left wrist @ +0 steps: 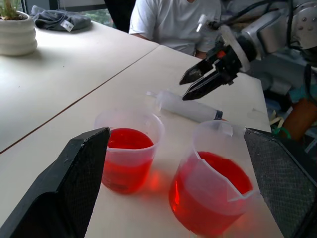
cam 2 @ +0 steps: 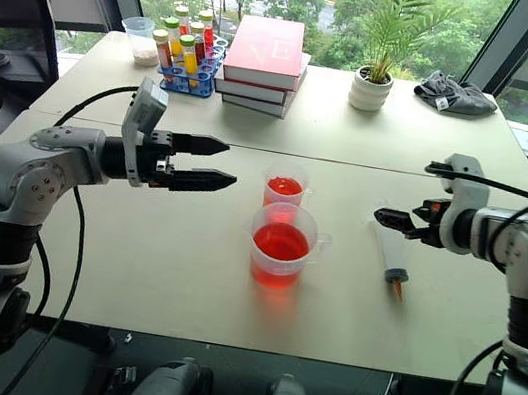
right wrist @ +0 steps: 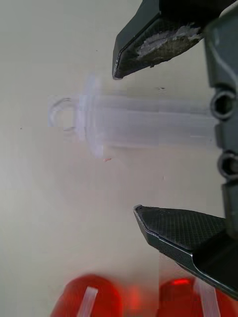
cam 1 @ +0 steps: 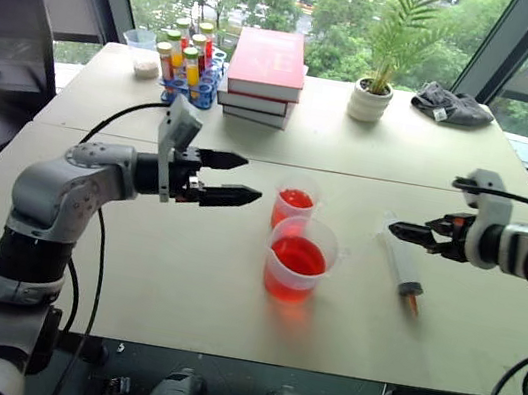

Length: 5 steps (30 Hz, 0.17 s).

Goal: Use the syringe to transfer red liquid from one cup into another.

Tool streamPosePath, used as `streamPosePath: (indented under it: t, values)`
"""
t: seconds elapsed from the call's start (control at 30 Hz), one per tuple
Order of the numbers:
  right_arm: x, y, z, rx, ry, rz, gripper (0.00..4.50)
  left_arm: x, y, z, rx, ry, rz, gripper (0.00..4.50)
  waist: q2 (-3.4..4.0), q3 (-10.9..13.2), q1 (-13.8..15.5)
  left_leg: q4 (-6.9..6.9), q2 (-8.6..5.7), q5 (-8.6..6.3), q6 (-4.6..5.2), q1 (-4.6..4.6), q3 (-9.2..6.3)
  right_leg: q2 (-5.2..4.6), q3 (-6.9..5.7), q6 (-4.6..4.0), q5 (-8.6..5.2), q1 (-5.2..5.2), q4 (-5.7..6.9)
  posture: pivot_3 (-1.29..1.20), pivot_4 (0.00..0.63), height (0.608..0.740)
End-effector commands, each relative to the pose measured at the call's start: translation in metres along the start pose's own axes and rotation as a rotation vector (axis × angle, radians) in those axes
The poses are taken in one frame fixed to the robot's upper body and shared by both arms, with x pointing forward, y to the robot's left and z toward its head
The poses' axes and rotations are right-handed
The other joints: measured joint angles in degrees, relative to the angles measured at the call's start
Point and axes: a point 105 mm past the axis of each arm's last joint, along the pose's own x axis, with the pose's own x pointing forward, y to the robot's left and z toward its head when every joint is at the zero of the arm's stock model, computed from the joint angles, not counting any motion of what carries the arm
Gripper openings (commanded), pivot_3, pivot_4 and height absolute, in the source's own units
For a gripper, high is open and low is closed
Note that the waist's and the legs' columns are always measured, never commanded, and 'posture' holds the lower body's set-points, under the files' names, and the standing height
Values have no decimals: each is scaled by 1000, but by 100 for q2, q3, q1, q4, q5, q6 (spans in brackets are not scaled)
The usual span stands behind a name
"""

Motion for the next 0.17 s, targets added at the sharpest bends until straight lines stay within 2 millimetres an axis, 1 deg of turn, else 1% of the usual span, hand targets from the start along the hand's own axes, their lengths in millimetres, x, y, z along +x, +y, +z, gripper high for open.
streamPosePath:
  t: [0.03,0.07,0.17]
  values:
    - [-38,32,22,-133,-155,150,4444,-4,-10,9,46,-4,-27,4464,-1,0,5,0,0,0,0,0,0,0,0,0,0,1,-1,0,150,740]
    - [-48,41,22,-156,-177,202,4444,-5,-10,8,45,0,-25,4464,-2,-1,1,0,1,0,0,0,-1,-1,0,0,0,3,-1,0,150,740]
    - [-66,56,7,-197,-157,276,4444,-9,-13,6,38,9,-23,4464,-2,-1,2,1,2,0,0,3,-2,-1,1,0,0,6,-1,0,150,740]
